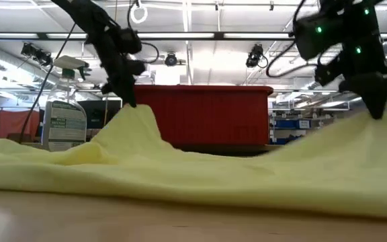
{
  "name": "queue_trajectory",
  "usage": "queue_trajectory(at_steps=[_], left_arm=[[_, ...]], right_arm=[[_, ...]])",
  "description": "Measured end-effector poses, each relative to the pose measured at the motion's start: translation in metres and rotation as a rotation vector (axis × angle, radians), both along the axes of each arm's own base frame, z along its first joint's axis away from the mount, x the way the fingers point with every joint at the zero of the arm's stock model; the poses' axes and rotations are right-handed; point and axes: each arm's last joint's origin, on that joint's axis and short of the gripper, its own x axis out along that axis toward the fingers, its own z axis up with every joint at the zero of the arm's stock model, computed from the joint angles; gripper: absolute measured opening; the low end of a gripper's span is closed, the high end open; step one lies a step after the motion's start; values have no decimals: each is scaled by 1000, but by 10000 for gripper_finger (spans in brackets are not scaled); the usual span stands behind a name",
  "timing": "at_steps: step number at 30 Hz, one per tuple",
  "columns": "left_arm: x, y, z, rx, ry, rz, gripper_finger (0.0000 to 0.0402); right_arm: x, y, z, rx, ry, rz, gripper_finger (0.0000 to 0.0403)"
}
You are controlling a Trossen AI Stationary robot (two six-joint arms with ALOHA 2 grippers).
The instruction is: Fold Laundry from Bin
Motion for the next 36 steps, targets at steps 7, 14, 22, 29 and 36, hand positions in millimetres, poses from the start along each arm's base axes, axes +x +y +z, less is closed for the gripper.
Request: queue_trajectory(at_steps=[7,14,22,29,36], left_arm=[[-27,-31,11,-79,179,-103,0],[-50,-71,31,-152,235,-141,0],[-68,-125,45,-298,309,-182,0],[-61,-152,47,-333,333,-204,0],[-52,-184,33,-394,388,-260,0]], right_arm=[[0,11,28,25,-11,-13,1],[4,52,28,195,-107,-62,0],[13,98,13,311,-281,-102,0],[2,130,6,365,-210,-51,0],[-4,153,6,427,-239,1,0]])
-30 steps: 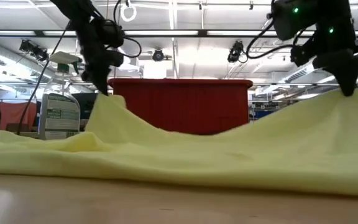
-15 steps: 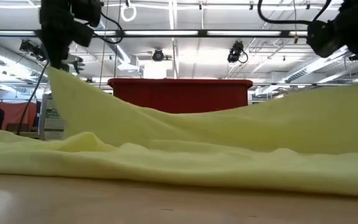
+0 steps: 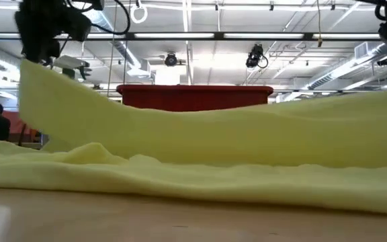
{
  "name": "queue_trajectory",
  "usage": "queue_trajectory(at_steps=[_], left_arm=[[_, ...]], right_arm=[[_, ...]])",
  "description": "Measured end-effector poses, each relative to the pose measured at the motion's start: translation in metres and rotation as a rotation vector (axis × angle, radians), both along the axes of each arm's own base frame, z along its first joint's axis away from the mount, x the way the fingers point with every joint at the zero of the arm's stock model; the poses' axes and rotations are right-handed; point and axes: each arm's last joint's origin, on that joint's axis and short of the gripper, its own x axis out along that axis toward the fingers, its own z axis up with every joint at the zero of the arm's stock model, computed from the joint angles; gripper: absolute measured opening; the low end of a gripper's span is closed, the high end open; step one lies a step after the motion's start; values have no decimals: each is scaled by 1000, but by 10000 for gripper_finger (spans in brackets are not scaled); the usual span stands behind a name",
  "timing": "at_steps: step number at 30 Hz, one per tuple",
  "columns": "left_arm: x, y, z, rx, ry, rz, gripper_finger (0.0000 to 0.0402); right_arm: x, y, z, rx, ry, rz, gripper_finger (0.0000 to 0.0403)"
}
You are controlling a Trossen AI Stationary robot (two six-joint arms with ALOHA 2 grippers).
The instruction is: Fold Laundry from Bin
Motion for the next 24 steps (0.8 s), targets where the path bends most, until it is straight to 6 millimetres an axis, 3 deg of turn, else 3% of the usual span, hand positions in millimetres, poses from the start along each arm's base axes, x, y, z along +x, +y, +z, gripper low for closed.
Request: queue_trajectory(at_steps=[5,13,18,24], left_arm=[[4,-23,-24,-41,59,-17,0],[15,-47,-39,-118,-16,-19,0],[9,-52,-50,-119,49,-20,7],[6,-52,-60,-114,87,-10,42]], right_arm=[[8,13,-8,39,-38,31,0],[19,33,-36,91,42,133,6],[20,38,-44,116,68,169,15],[18,39,-44,120,94,170,37]])
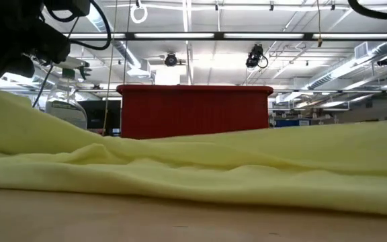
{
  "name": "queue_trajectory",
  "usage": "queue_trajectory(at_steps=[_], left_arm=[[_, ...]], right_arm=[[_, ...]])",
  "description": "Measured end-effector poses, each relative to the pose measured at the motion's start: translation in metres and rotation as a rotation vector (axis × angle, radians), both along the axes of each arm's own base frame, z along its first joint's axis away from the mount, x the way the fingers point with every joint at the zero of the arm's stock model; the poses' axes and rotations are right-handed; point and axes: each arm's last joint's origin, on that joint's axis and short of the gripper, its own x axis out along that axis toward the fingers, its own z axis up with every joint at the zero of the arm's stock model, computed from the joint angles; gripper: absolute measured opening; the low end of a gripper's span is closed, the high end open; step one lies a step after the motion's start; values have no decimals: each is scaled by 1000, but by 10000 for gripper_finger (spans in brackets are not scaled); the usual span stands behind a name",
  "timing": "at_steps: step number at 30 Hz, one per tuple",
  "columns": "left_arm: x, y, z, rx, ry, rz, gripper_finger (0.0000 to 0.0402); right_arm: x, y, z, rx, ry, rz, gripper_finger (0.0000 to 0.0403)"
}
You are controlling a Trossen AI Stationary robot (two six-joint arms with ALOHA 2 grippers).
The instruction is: Fold Laundry from Bin
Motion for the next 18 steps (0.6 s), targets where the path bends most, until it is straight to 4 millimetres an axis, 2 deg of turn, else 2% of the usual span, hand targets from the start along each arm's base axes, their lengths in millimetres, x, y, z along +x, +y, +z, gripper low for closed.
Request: queue_trajectory(at_steps=[6,9,12,16,18], left_arm=[[2,0,4,-19,-15,16,102],[3,-1,9,-39,-26,24,133],[5,0,12,-31,-49,28,158],[18,6,12,6,-189,35,171],[30,12,5,3,-271,49,170]], right_arm=[[-7,0,14,72,-3,9,105],[-10,0,26,140,-69,33,139],[-13,-2,40,188,-166,97,156],[-17,-20,44,26,-199,60,157],[-18,-32,41,-73,-185,27,154]])
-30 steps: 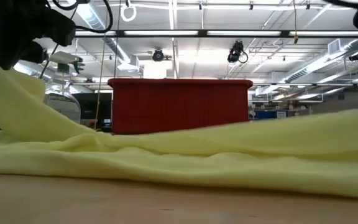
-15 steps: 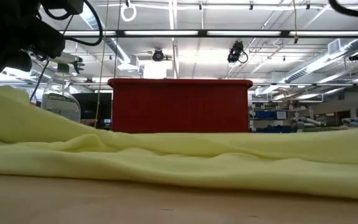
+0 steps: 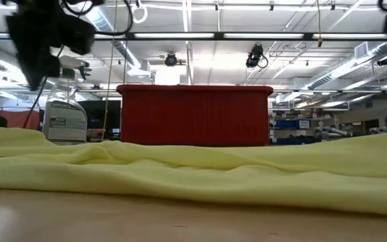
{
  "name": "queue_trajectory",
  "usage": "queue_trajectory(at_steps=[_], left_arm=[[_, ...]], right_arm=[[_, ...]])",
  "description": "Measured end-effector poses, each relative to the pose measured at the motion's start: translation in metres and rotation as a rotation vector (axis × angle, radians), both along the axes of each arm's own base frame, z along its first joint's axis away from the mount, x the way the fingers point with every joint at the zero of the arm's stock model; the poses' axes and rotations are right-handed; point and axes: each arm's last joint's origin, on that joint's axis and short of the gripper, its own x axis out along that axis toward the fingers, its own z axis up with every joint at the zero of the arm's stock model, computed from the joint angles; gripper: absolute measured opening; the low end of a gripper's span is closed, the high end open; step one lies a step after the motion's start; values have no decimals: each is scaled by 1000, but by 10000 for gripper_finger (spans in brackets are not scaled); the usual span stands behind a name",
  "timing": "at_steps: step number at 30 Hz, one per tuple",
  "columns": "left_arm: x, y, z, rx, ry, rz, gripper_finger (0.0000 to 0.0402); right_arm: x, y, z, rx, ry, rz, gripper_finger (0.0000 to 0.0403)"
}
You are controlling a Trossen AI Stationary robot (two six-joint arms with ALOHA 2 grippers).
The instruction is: Fold Laundry from Bin
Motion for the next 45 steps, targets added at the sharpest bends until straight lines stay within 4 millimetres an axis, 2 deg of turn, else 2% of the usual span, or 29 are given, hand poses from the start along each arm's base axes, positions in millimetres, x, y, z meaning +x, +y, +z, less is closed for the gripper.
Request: queue_trajectory(at_steps=[3,6,9,12,17,26,29,32,37,41,45], left_arm=[[18,10,-23,-9,-31,52,164],[29,20,-51,-8,43,94,158],[30,28,-74,-10,163,115,156],[27,32,-92,-13,244,120,156],[15,40,-113,-44,343,167,155],[16,60,-108,-32,329,263,155],[19,63,-103,-26,324,276,155],[24,65,-96,-26,305,274,155],[32,67,-86,-24,260,260,155],[38,68,-80,-18,221,231,155],[40,66,-78,-23,209,220,155]], right_arm=[[1,-14,-18,-23,44,-64,147],[1,-22,-41,-10,51,-151,134],[-3,-29,-59,-21,89,-199,119],[-15,-44,-73,-120,223,-245,102],[-20,-75,-83,-233,363,-329,70],[0,-124,-91,-223,345,-526,36],[5,-135,-84,-320,296,-535,33],[10,-139,-67,-353,255,-524,32],[24,-133,-44,-189,168,-446,28],[30,-115,-45,-36,147,-395,10],[27,-92,-55,18,142,-401,8]])
